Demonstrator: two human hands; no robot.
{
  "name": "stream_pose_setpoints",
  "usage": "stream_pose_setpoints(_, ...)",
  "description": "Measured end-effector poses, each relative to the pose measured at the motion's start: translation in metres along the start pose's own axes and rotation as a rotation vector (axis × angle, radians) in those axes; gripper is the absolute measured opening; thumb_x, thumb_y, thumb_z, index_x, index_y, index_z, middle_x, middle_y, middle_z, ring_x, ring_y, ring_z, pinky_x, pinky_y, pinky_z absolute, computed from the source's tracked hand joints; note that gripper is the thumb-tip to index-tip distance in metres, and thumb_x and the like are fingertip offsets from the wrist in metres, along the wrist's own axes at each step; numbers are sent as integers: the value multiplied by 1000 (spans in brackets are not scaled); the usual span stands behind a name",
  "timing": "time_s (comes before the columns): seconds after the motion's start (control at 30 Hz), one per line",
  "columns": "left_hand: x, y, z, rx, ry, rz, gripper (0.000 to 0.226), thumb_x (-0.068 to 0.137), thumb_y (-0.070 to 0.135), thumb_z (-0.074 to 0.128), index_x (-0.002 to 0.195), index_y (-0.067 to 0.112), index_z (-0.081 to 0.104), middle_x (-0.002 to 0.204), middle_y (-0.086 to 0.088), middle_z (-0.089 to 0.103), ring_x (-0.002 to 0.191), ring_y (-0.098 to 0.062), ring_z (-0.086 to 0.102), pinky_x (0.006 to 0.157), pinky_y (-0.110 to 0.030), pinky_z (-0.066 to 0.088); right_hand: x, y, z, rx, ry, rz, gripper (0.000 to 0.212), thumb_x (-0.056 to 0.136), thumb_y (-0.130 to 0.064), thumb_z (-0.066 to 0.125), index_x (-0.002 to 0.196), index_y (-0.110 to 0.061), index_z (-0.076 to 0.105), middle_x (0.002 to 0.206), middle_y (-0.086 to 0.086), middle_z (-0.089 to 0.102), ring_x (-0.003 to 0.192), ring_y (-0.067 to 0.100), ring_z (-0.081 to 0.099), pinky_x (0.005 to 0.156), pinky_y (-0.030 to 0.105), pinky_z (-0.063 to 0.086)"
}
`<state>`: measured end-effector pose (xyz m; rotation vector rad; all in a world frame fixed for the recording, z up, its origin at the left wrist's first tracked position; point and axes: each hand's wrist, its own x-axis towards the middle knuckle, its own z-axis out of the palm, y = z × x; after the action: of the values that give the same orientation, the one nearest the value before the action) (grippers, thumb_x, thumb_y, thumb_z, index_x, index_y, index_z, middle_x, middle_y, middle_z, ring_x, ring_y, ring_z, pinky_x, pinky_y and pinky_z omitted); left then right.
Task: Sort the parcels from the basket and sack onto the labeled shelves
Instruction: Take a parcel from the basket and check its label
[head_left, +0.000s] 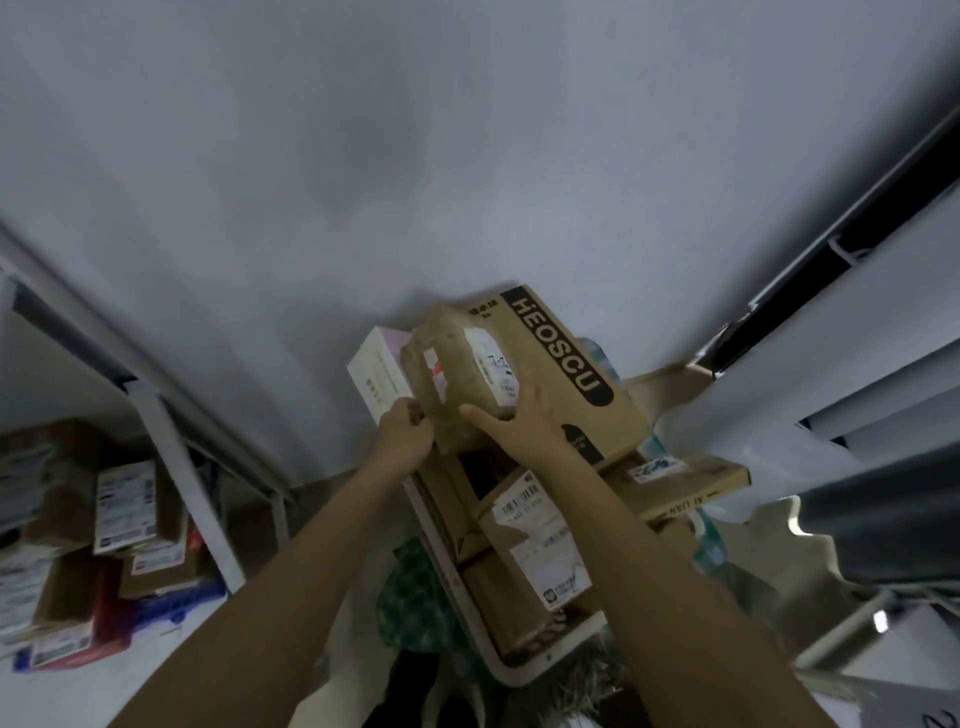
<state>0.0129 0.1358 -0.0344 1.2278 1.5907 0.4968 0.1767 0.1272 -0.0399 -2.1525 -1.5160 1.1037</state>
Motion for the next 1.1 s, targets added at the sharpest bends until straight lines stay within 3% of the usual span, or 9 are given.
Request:
stream_pose_setpoints(0.17,13,-5,-3,20,-63,-38,30,100,11,41,129,10,46,130,-11,50,118,-27,49,88,-31,45,16,2,2,-36,-51,93,119,74,-76,61,153,-25,-13,162,10,4,148,37,2,117,59,9)
stream_pose_setpoints(0.37,20,-6,-11,10,-78,-48,14,99,13,43,103,17,56,125,-11,56,115,-29,52,95,-38,47,21,3,-5,165,34,62,120,63,-72,73,152,-34,3,156,6,22,143,35,20,113,59,26)
stream_pose_setpoints(0.47,21,1,-18,-54,-11,-16,19,100,14,40,97,16,58,120,-15,57,103,-29,56,74,-32,50,13,-1,-26,311,90,19,123,48,-80,75,149,-41,15,149,0,33,138,28,33,106,54,40)
stream_pose_setpoints(0.53,22,16,-26,-160,80,22,24,103,23,38,116,11,54,123,-16,56,105,-29,56,69,-28,46,0,-5,-49,208,174,-90,120,51,-79,73,148,-40,16,145,-4,33,137,22,29,107,47,38)
stream_pose_setpoints(0.67,19,58,-44,-391,79,207,59,99,53,31,142,13,38,136,-4,47,121,-21,48,93,-30,39,-36,-13,-98,-203,323,-454,112,62,-58,77,151,-34,14,138,-2,25,132,16,16,103,38,33)
stream_pose_setpoints(0.8,10,93,-57,-323,-250,347,51,97,57,33,126,21,54,117,7,64,109,-12,60,87,-25,49,-56,-16,-117,-454,361,-653,117,61,-60,79,153,-24,17,146,9,23,138,26,16,96,43,46)
stream_pose_setpoints(0.93,1,105,-63,-437,-515,103,70,64,59,73,117,14,62,106,-8,73,83,-20,72,60,-31,59,-69,-17,-128,-552,356,-794,117,62,-58,78,152,-21,14,148,16,23,140,33,18,100,42,43)
stream_pose_setpoints(1.03,-4,103,-57,-437,-437,66,50,84,48,58,120,13,61,103,-6,74,81,-18,72,62,-30,59,-76,-17,-129,-529,368,-788,113,67,-57,71,155,-23,9,156,16,14,147,32,6,111,46,33)
stream_pose_setpoints(1.1,-4,97,-50,-499,-351,62,63,80,62,61,127,20,57,109,-4,72,91,-22,72,69,-38,59,-80,-16,-124,-321,446,-615,112,76,-54,71,156,-31,-5,163,8,-6,149,24,-12,116,49,14)
